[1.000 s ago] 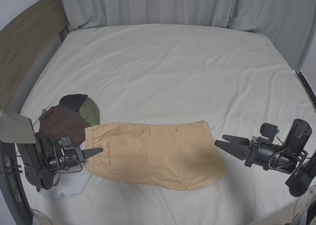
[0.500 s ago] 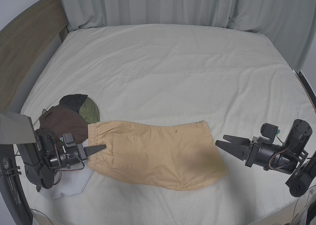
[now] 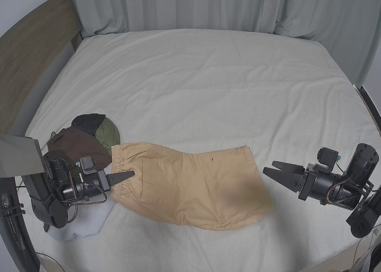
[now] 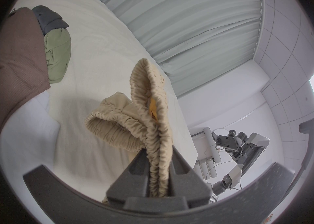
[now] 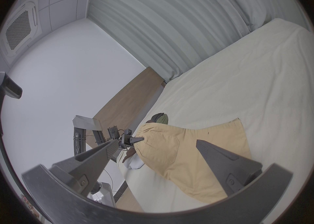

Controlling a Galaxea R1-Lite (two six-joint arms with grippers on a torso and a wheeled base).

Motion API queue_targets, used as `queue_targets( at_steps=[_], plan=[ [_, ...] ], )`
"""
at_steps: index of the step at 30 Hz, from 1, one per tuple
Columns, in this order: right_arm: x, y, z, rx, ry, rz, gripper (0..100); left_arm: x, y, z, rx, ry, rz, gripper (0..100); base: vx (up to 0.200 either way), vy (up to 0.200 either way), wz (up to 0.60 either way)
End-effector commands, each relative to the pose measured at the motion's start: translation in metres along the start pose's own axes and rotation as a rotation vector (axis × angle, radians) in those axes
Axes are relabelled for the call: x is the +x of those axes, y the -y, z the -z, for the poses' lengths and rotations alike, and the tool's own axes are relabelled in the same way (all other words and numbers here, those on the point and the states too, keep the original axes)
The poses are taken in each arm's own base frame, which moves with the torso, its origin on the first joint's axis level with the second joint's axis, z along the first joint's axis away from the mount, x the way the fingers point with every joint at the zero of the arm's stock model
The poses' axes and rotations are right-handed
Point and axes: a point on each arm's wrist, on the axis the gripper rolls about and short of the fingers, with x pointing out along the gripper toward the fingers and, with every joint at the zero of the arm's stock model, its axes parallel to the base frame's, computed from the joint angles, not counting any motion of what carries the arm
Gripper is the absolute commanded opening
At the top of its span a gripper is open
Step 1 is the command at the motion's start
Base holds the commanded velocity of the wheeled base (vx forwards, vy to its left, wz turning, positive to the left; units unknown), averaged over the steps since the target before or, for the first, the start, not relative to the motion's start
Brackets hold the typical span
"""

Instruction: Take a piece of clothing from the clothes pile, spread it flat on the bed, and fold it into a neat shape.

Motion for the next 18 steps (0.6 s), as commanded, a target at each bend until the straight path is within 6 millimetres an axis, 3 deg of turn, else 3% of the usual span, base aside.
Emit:
queue_targets(
  at_steps=[1, 18],
  plan=[
    [0.000, -0.001, -0.001, -0.003, 0.003, -0.003, 100, 0.005, 0.010, -0.001, 0.021, -0.003, 0.022, 0, 0.000, 0.000, 0.00],
    [0.001, -0.001, 0.001, 0.000, -0.005, -0.005, 100, 0.024, 0.019, 0.007, 0.040, -0.001, 0.006, 0, 0.000, 0.000, 0.00]
  ],
)
